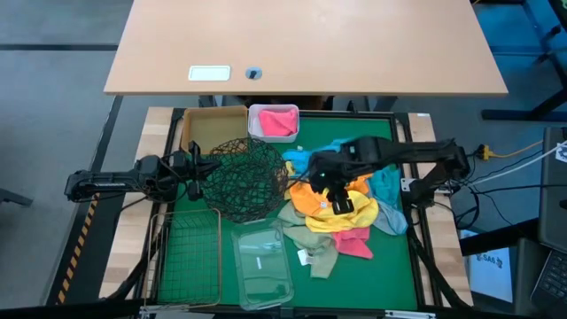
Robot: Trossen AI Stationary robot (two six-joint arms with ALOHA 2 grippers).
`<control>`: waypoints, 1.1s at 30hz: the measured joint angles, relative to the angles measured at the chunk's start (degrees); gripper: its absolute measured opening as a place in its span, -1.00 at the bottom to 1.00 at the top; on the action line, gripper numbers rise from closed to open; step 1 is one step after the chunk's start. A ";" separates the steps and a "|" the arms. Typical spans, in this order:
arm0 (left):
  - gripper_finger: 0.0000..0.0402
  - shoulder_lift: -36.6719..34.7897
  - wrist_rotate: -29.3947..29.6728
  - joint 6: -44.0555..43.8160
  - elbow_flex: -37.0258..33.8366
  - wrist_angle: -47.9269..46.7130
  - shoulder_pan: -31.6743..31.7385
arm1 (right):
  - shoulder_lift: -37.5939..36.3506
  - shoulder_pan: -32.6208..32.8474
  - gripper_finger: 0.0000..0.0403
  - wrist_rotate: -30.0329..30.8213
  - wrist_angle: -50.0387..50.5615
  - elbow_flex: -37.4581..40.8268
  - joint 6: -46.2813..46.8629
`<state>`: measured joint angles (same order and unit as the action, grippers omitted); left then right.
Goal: Sort microfiber towel by color & place in baskets
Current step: Put the orange microfiber towel into the orange bin
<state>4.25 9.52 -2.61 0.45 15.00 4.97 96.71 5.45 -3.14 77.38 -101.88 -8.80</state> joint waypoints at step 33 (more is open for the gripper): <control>-0.59 0.01 -0.83 0.02 0.02 5.22 -0.02 | -0.02 -1.93 -0.97 3.08 -8.34 3.71 -6.44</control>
<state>4.26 8.69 -2.59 0.47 20.23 4.95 96.68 3.52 -0.07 69.05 -98.16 -15.24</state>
